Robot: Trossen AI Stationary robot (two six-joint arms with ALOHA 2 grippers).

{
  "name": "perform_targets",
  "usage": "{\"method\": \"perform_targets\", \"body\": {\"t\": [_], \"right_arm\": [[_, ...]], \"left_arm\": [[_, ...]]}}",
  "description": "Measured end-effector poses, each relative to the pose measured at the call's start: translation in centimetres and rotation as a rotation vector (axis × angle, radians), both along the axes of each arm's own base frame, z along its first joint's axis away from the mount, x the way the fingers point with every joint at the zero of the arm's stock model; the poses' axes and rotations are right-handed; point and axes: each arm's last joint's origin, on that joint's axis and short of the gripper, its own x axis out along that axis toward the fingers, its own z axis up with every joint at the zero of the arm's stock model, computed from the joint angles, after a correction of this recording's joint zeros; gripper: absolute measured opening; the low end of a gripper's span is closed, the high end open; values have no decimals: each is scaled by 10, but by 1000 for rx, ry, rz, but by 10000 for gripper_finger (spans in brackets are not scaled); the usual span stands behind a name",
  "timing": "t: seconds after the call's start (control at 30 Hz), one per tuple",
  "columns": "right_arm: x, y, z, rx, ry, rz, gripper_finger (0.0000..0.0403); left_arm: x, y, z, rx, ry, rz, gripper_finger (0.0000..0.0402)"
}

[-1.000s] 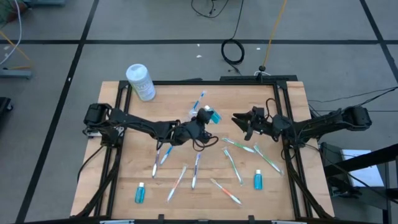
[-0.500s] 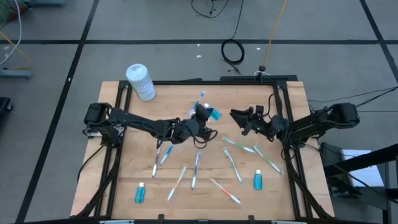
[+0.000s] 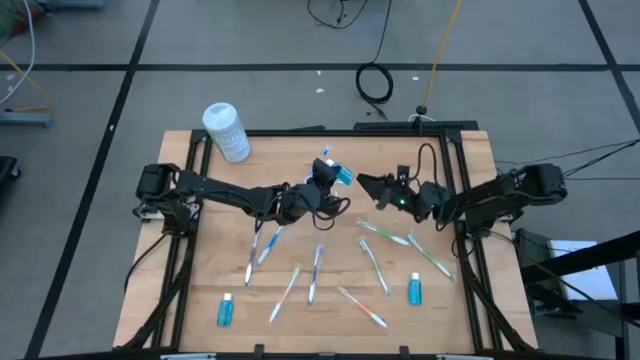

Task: Pick & Place toothbrushing station
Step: Put the top blue mouthwash bottle into the transparent organizer

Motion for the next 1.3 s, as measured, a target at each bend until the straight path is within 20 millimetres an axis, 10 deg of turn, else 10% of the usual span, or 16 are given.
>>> {"method": "perform_targets", "body": {"t": [1.3], "right_arm": [[1,-16,11,334,-260,13,130]], "left_arm": [[5,13,9,94,11,-130,113]]}}
